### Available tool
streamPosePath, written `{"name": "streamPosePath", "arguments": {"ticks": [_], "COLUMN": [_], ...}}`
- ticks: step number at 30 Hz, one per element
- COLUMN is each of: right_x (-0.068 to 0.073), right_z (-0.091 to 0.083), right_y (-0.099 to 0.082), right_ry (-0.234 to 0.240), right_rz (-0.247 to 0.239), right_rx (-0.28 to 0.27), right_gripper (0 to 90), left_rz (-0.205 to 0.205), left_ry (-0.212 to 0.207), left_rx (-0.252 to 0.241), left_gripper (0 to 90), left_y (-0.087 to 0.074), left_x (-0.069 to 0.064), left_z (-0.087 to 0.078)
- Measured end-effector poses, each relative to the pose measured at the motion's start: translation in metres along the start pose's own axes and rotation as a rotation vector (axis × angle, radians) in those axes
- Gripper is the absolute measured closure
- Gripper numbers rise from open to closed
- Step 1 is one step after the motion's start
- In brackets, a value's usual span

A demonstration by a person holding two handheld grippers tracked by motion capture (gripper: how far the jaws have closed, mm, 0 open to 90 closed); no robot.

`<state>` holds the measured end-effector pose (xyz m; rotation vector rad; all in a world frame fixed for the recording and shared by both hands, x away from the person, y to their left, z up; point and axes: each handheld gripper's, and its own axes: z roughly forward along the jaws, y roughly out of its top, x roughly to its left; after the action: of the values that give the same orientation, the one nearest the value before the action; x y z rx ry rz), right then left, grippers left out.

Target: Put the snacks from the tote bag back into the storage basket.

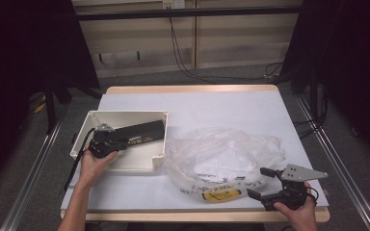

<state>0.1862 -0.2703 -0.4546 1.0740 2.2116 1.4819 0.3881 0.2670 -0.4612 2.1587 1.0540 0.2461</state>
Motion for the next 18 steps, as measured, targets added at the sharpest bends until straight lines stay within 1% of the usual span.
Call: {"name": "streamPosePath", "arguments": {"ticks": [2,4,5,6,7,8,9,10,11,12,13,14,16,17,18], "right_x": [0.000,-0.001,-0.002,-0.002,-0.002,-0.002,-0.002,-0.002,-0.003,-0.003,-0.003,-0.004,-0.004,-0.004,-0.004], "right_z": [-0.001,-0.001,-0.001,0.000,0.000,0.000,0.000,0.000,0.000,0.000,-0.001,-0.001,-0.001,-0.001,-0.001], "right_y": [0.000,-0.001,-0.001,-0.001,-0.001,-0.001,-0.001,-0.001,-0.001,-0.001,-0.001,-0.002,-0.002,-0.002,-0.002], "right_ry": [-0.001,-0.002,-0.001,-0.002,-0.004,-0.004,-0.003,-0.003,-0.002,-0.001,-0.001,-0.002,-0.005,-0.001,0.000], "right_rz": [0.002,0.005,0.003,0.003,0.004,0.005,0.005,0.007,0.009,0.008,0.010,0.008,0.009,0.012,0.010], "right_rx": [0.000,-0.001,-0.002,0.001,0.000,-0.001,0.000,0.000,0.002,0.001,0.000,-0.001,0.001,-0.001,-0.002], "right_gripper": [8.2,8.2,8.2,8.2,8.2,8.2,8.1,8.1,8.2,8.2,8.2,8.2,8.2,8.2,8.2], "left_rz": [0.001,0.000,0.008,0.008,0.015,0.013,0.019,0.014,0.022,0.023,0.026,0.024,0.027,0.028,0.032], "left_ry": [0.009,-0.001,-0.001,0.004,0.003,-0.002,0.007,0.004,-0.003,-0.005,0.001,-0.002,-0.013,-0.009,-0.005], "left_rx": [0.008,0.006,0.011,0.004,0.006,0.004,0.014,0.008,0.014,0.007,0.021,0.008,0.017,0.012,0.022], "left_gripper": [90.0,90.0,90.0,90.0,90.0,90.0,90.0,90.0,90.0,90.0,90.0,90.0,90.0,90.0,90.0], "left_y": [0.002,0.006,0.008,0.009,0.011,0.012,0.014,0.014,0.016,0.016,0.018,0.018,0.021,0.021,0.022], "left_x": [-0.002,-0.001,-0.002,-0.004,-0.004,-0.004,-0.004,-0.005,-0.005,-0.005,-0.005,-0.006,-0.007,-0.007,-0.007], "left_z": [0.004,0.006,0.006,0.009,0.010,0.011,0.011,0.013,0.014,0.015,0.014,0.016,0.017,0.019,0.019]}}
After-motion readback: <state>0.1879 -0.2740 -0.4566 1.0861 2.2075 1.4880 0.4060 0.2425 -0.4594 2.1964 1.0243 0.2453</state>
